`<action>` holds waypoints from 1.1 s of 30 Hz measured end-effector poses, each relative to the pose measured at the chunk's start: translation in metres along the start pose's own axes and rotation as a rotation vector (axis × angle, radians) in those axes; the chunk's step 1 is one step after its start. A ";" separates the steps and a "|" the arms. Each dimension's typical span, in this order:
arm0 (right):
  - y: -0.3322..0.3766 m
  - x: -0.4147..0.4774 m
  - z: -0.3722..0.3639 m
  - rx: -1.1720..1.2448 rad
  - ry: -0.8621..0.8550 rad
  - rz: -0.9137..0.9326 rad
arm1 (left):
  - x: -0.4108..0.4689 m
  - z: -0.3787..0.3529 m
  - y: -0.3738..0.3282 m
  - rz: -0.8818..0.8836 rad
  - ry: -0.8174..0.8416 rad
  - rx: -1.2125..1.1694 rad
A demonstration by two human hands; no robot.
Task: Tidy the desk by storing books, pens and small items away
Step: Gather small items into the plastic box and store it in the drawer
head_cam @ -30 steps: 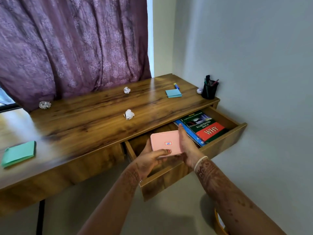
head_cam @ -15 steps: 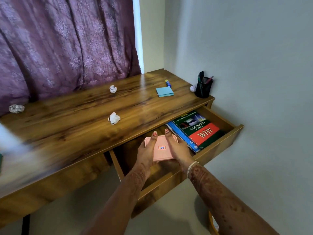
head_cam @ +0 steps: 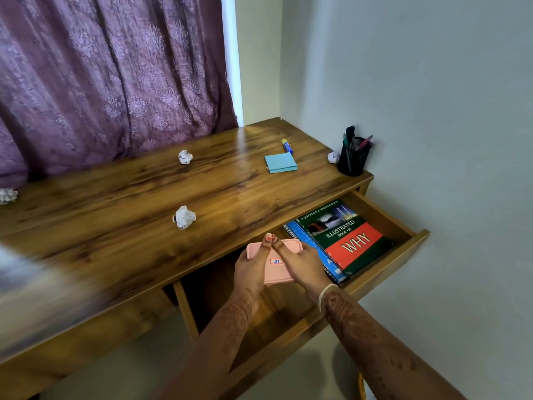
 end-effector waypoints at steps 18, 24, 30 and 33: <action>-0.042 0.047 0.042 -0.124 0.218 -0.100 | 0.003 -0.050 0.049 0.165 -0.055 -0.081; -0.055 0.062 0.059 -0.313 0.350 -0.065 | -0.003 -0.054 0.080 0.217 -0.101 -0.053; -0.059 0.073 0.062 -0.558 0.393 0.074 | -0.007 -0.054 0.088 0.215 -0.204 0.144; -0.065 0.078 0.063 -0.642 0.417 0.084 | -0.008 -0.059 0.087 0.184 -0.211 0.239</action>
Point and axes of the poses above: each hand's wrist, its own x-axis towards the middle knuckle, its own z-axis out of the back of the hand, y = z × x, the point moved 7 cm from there along x, towards the middle knuckle, and after that the axes turned 4 degrees about -x, right-handed, at the moved point
